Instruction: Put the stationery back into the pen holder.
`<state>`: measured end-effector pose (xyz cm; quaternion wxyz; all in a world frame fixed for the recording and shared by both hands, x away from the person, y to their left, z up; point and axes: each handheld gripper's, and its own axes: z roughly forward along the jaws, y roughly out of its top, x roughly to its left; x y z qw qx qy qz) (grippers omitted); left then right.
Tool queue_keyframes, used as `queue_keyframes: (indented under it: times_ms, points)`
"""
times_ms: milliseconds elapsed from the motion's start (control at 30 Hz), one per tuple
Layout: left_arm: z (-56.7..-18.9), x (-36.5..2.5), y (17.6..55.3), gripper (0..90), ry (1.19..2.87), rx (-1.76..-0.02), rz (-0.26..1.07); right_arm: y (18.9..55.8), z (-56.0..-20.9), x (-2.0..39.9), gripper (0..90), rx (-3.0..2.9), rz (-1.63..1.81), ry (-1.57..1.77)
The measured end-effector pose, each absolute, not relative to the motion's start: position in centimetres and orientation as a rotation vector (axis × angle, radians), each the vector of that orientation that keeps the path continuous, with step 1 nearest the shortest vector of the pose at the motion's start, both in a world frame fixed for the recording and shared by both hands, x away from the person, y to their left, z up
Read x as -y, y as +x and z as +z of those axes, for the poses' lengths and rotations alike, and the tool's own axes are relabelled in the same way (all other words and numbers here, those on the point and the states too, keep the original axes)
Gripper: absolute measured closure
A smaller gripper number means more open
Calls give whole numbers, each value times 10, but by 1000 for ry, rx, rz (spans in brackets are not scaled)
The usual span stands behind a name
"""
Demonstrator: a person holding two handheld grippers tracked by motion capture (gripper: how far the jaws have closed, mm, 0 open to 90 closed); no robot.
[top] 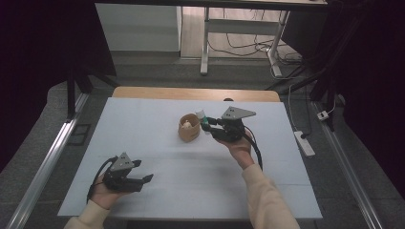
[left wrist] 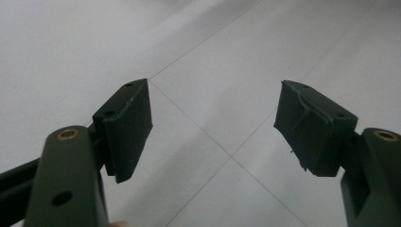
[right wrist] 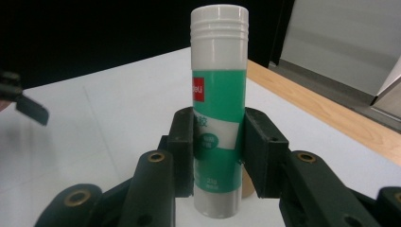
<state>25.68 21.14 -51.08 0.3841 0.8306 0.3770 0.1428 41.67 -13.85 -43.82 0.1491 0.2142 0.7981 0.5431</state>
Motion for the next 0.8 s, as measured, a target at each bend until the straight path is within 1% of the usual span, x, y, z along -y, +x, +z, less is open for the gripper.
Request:
queue_keyframes:
  times_ms: [400,800]
  points:
    - [-512,-211,258,270,2130,-960,352,434,-435,127,656,-2276,1601,650]
    - [-513,-212,259,268,2124,-965,348,452,-447,105,656,-2275,1601,687]
